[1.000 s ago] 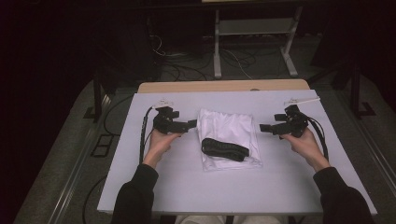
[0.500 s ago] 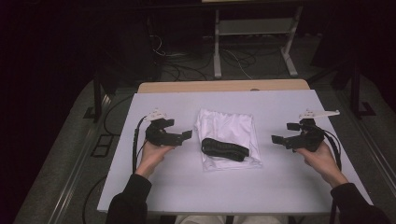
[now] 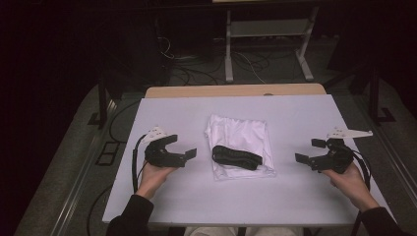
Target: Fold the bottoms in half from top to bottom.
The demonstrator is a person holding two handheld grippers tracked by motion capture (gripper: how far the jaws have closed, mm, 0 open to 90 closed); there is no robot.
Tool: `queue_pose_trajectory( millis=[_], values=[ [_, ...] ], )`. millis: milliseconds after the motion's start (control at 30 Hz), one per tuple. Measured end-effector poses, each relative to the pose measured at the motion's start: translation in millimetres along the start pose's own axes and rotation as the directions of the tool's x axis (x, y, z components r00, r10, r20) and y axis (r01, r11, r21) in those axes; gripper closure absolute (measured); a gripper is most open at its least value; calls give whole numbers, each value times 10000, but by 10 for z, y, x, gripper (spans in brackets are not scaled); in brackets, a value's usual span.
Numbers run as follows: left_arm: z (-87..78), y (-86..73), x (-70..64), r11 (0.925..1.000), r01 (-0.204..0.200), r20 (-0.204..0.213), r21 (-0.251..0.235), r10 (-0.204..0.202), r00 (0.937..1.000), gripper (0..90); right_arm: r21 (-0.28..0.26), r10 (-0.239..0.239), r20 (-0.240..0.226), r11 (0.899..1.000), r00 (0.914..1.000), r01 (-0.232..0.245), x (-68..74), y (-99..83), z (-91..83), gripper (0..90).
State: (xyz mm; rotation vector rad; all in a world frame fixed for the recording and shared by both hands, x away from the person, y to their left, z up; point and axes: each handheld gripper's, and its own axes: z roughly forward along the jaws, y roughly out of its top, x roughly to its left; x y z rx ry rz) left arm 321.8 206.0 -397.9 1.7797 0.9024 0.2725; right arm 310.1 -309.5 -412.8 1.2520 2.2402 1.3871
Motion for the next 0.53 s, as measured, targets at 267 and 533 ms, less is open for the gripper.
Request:
queue_pose_trajectory(
  millis=[267,533],
  values=[
    [-166,-119,3,9997,148,-166,-219,-151,9997,0,13,-30,136,10000,9999,30,36,-176,-140,0],
    [-240,-191,2,9996,92,-219,-267,-98,9997,0,116,-245,173,9996,9995,243,91,-245,-143,0]
  ],
)
